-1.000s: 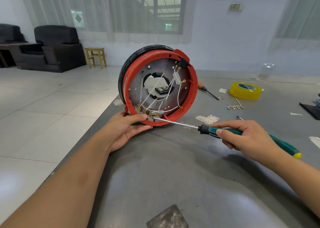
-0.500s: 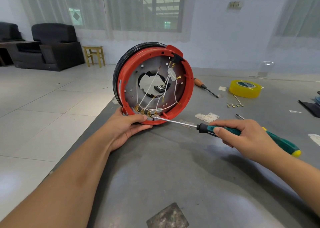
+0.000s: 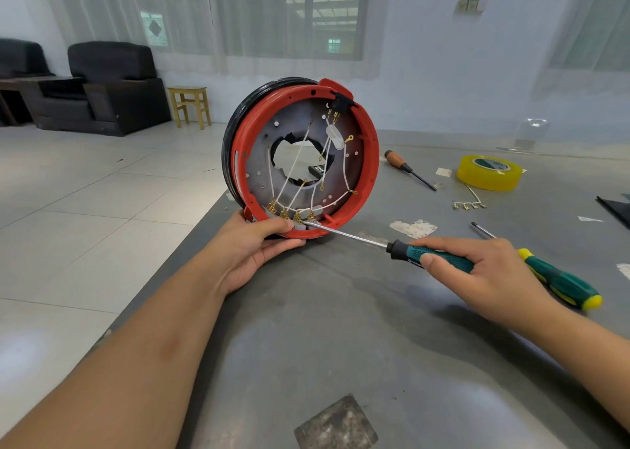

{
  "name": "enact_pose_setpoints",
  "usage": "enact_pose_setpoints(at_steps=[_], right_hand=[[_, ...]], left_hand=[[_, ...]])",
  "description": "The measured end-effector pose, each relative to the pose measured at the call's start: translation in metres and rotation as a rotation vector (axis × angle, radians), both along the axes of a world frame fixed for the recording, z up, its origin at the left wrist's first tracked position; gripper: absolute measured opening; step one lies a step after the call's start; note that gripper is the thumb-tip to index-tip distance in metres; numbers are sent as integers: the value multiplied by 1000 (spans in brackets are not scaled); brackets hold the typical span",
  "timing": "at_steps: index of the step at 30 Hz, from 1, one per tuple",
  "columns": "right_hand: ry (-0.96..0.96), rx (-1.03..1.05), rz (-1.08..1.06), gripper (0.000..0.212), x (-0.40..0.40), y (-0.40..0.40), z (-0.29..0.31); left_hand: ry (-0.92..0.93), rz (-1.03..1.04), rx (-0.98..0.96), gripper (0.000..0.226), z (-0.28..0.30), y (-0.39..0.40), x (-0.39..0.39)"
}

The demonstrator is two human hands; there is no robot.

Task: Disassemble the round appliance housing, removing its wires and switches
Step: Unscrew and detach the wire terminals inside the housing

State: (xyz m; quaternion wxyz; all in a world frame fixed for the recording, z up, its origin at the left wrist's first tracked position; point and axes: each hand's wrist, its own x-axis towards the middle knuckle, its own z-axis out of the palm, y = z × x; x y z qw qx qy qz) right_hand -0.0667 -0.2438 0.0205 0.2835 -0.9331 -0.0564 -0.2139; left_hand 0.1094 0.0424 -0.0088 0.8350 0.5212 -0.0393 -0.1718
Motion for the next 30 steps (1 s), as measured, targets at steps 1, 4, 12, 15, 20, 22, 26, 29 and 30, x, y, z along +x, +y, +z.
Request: enact_pose_setpoints(at_steps=[1, 4, 12, 15, 20, 22, 26, 29, 30], right_hand=[[-4, 21, -5, 35, 1, -3, 0], [-5, 43, -13, 37, 2, -10, 1], [9, 37, -6, 37, 2, -12, -2], [5, 10, 10, 35, 0, -8, -1], [3, -63, 28, 33, -2, 2, -1], [-16, -81, 21, 30, -2, 3, -3], [-30, -90, 18, 29, -1, 5, -7], [-24, -106, 18, 30, -1, 7, -9], [-21, -110, 12, 29, -1, 7, -10]], left_hand=[[3, 1, -5, 55, 0, 0, 0], [8, 12, -2, 51, -1, 0, 1], [4, 13, 37, 53, -1, 0, 1], [11, 23, 22, 53, -1, 0, 0], [20, 19, -23, 40, 0, 1, -1], [22, 26, -25, 42, 1, 0, -1], [34, 53, -47, 39, 2, 0, -3], [47, 79, -66, 41, 3, 0, -4], [46, 82, -64, 43, 3, -1, -4]])
